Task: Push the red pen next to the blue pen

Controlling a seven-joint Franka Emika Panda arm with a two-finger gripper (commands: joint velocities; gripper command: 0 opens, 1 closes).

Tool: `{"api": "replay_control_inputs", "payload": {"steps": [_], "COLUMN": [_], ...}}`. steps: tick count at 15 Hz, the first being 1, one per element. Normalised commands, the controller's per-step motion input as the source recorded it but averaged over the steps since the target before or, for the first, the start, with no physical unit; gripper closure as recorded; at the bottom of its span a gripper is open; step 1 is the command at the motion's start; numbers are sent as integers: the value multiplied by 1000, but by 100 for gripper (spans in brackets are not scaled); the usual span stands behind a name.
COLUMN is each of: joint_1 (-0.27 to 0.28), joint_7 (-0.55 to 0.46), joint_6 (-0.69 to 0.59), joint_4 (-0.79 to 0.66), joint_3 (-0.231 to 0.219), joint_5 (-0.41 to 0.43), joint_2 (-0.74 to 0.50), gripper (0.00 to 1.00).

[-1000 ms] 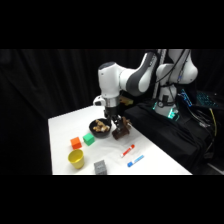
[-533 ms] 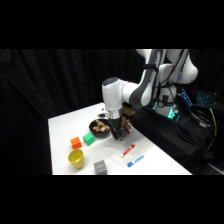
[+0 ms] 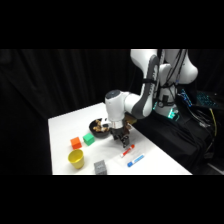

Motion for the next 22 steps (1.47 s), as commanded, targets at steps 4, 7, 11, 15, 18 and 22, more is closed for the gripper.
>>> {"api": "replay_control_inputs", "payload": {"steps": [4, 7, 11, 15, 18, 22], "joint_1": [63, 136, 257, 362, 315, 164], "joint_7": [24, 106, 231, 339, 312, 218], "joint_6": [176, 138, 121, 118, 94, -39], "joint_4": [154, 109, 23, -37, -21, 21], "joint_3": [-35, -71, -86, -118, -125, -82], "joint_5": [-53, -104, -140, -179, -181, -113], "joint_2": [207, 123, 64, 50, 68, 13], "gripper": [0, 0, 0, 0, 0, 0]}}
